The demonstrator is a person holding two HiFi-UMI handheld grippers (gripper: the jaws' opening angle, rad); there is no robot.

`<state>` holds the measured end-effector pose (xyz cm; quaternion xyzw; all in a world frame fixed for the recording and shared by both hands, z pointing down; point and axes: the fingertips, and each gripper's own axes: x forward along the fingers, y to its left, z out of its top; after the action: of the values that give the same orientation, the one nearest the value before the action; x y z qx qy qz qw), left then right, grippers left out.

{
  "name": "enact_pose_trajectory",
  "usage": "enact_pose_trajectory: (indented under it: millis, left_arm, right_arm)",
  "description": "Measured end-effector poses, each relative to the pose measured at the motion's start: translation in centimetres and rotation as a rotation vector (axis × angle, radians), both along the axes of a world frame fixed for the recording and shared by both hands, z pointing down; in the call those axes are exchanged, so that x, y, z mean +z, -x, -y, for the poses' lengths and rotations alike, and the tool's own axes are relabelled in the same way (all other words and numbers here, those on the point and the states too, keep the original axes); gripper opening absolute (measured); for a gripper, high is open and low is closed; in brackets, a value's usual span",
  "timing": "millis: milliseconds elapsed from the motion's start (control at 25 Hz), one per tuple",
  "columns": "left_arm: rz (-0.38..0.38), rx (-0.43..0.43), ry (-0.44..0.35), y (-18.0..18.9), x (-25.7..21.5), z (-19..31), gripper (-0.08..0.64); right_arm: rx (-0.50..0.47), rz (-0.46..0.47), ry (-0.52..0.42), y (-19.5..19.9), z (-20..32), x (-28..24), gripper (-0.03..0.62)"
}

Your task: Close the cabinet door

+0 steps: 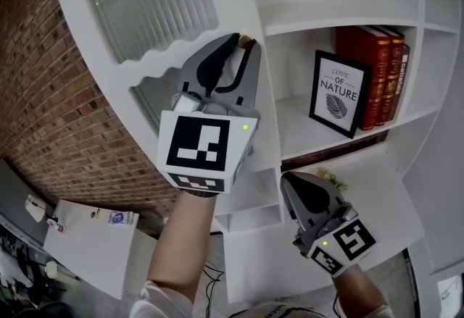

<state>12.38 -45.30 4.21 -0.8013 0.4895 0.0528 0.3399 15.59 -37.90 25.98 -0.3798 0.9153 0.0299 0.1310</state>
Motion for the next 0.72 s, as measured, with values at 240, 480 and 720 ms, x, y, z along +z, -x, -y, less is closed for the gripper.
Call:
enact_pose_trajectory:
  millis: [240, 480, 720]
  left_arm:
    - [0.009, -0.019, -0.008, 0.0, 0.0, 0.4, 0.092]
    - [0.016, 0.004, 0.023, 0.0, 0.0, 0.4, 0.095]
    - [-0.002, 0.049, 0.048, 0.0, 0.0, -0.7, 0.097]
  right_arm:
    - [-0.01, -0.01, -0.002, 0.5, 0.2, 0.2, 0.02]
    - [-0.016, -0.013, 0.005, 0.7, 0.0, 0.2, 0.02]
    - [-0.017, -0.019, 0.005, 1.1, -0.7, 0.3, 0.02]
